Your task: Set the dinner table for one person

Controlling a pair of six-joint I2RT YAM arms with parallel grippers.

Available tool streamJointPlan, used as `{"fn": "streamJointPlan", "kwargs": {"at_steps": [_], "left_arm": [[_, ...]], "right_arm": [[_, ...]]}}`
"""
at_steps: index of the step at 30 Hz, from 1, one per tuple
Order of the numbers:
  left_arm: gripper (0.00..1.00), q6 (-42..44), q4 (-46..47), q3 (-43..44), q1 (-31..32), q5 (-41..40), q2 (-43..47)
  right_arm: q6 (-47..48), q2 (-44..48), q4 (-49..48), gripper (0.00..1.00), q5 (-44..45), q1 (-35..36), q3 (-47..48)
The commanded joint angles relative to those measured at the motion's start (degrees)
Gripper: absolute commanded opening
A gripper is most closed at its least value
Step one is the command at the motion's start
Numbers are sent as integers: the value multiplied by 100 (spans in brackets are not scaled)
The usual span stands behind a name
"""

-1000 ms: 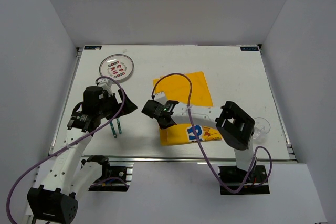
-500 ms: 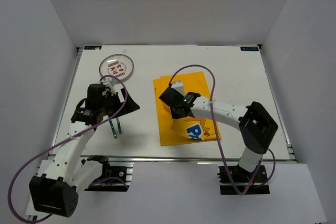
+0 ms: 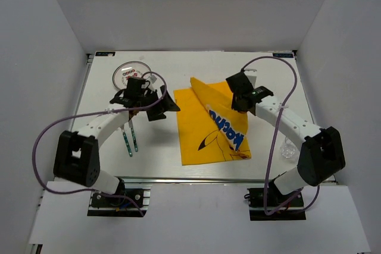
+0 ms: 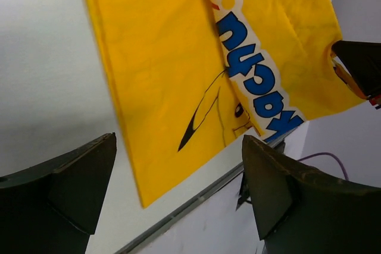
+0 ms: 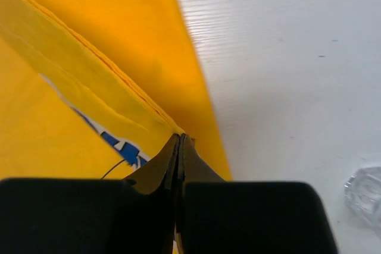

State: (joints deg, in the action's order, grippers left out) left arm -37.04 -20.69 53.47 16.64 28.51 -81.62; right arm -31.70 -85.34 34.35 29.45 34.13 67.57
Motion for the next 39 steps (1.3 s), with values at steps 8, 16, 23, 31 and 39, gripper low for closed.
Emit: {"fn": "streamJointPlan", "kwargs": {"at_steps": [8,16,23,31,39], "left_arm": [[87,-1340,2433,919,857,814,-1698],[87,-1921,1738,980,1244,-275,-2936],[88,-2290,576,1131,1350,-1732,-3202],[89,-2563,-1200,1683,1201,-3588,-3263],[90,-2290,-2615,2958,1043,-4801,-3501]], "right_arm": [[261,527,406,0,281,-1162,-34],[682,299,494,0,-1,-1611,292],[859,-158,687,0,-80,-2234,327],[929,149,476,0,-387,-2578,64],[894,122,134,0,-651,-2578,-428]]}}
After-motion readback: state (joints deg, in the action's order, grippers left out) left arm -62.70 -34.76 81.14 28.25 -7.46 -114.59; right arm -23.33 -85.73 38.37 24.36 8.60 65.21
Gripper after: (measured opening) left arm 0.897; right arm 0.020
